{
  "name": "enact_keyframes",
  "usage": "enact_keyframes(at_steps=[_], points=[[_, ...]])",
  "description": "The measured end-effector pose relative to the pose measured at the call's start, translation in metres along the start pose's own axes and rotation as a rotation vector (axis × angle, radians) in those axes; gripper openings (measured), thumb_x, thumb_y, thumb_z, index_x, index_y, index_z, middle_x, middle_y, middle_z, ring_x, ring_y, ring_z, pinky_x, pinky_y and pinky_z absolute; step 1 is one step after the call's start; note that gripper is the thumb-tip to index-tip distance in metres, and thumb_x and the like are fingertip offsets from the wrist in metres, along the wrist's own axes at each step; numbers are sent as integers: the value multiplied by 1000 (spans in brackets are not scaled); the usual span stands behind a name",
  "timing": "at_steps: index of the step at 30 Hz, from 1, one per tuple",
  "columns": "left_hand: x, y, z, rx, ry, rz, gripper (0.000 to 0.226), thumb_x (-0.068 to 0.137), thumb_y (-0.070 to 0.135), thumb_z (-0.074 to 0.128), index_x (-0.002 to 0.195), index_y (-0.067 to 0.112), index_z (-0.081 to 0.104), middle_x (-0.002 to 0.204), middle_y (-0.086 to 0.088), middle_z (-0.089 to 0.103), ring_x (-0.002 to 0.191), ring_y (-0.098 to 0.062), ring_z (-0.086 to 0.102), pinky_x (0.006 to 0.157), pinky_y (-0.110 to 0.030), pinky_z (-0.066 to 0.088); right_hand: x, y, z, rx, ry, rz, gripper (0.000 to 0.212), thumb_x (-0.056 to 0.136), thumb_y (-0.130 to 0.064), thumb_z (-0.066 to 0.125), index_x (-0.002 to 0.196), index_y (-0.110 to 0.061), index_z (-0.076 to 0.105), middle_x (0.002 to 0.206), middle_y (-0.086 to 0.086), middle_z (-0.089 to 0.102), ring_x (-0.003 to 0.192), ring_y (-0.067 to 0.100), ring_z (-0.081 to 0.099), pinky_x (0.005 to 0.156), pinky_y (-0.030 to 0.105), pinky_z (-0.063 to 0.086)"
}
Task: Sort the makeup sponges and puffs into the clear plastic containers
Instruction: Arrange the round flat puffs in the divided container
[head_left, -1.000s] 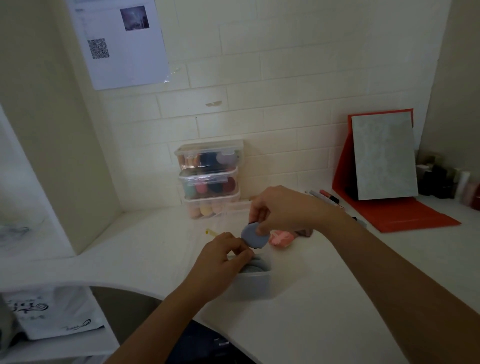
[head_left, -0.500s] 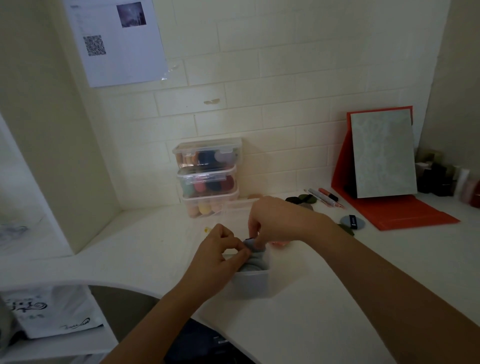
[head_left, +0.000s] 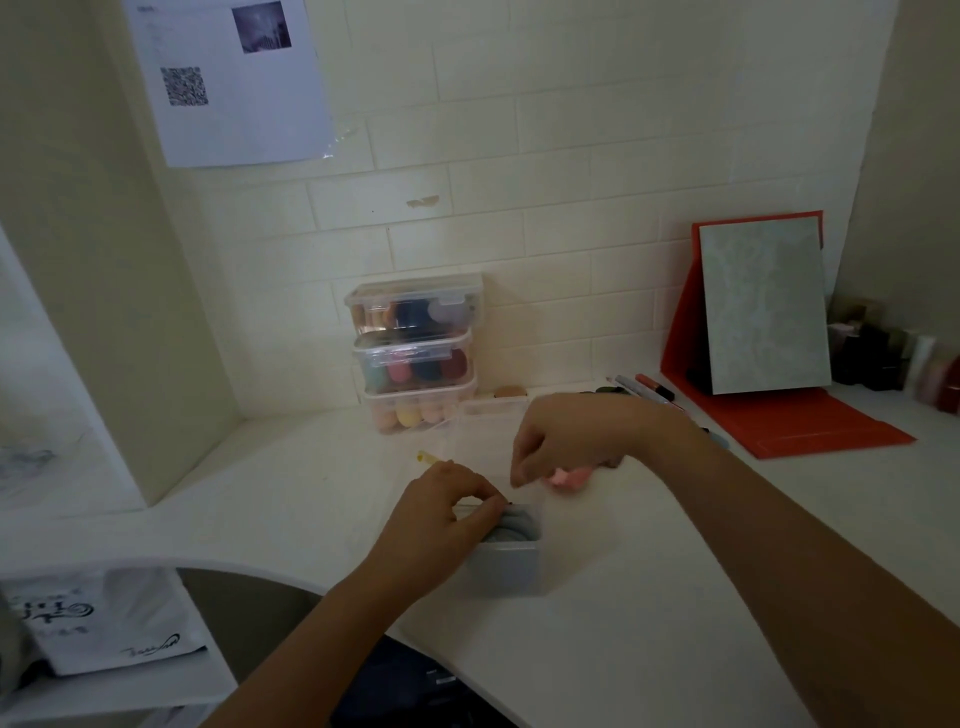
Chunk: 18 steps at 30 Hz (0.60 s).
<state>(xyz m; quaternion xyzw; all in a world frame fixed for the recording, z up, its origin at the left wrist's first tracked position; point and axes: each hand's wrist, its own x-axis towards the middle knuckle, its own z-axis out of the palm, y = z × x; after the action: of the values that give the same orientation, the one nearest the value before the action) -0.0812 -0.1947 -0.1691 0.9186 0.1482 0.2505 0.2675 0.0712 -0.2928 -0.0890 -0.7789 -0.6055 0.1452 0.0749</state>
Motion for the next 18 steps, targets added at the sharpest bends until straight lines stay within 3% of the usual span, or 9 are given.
enact_keyframes(at_steps=[2,5,7,10,12,14,16,18], points=[[-1,0,0,-7,-14,3,12,89,31,55,84,37,64,89,20,58,95,-1,51,84,-21,39,1,22,-8,37,167,119,17,86,-32,64,83,-16,72,74,-1,65,63,11,54,55,19,39],[-1,-1,0,-13,-42,9,13,90,32,54,84,41,61,91,18,58,96,0,49,81,-16,36,5,61,-9,-51,346,443,25,87,-29,61,83,-4,61,79,9,59,71,19,51,51,24,35],[-2,1,-1,-25,-58,10,14,90,37,50,82,44,59,91,18,57,97,2,48,80,-14,36,0,86,-5,-95,382,623,20,91,-22,55,98,-3,59,85,7,54,77,19,50,60,26,40],[-1,3,-2,-29,-70,13,13,90,36,51,82,43,58,90,19,55,97,3,47,79,-12,35,-5,119,10,-101,326,810,31,94,-13,46,122,-2,52,89,7,53,82,18,51,72,26,45],[-1,3,-1,-6,-83,18,15,91,31,53,83,42,58,91,19,54,97,3,46,78,-11,34,-7,131,20,-98,240,880,32,96,-18,45,125,-4,51,93,5,55,92,19,55,81,27,46],[-1,2,-1,13,-94,25,13,92,34,51,83,42,56,93,18,53,97,4,45,77,-10,34,-4,137,27,-113,225,913,35,97,-24,43,127,-7,51,115,6,58,105,20,56,87,28,45],[-1,2,0,16,-98,17,9,87,45,47,82,43,55,93,18,52,97,5,45,76,-10,33,0,139,30,-124,269,923,34,97,-23,44,126,-8,51,120,7,57,101,20,56,83,27,45],[-1,0,1,6,-84,11,20,78,55,41,84,42,55,95,17,53,95,6,46,75,-9,33,4,139,31,-130,314,895,31,95,-21,49,123,-8,52,111,6,59,91,18,55,76,26,45]])
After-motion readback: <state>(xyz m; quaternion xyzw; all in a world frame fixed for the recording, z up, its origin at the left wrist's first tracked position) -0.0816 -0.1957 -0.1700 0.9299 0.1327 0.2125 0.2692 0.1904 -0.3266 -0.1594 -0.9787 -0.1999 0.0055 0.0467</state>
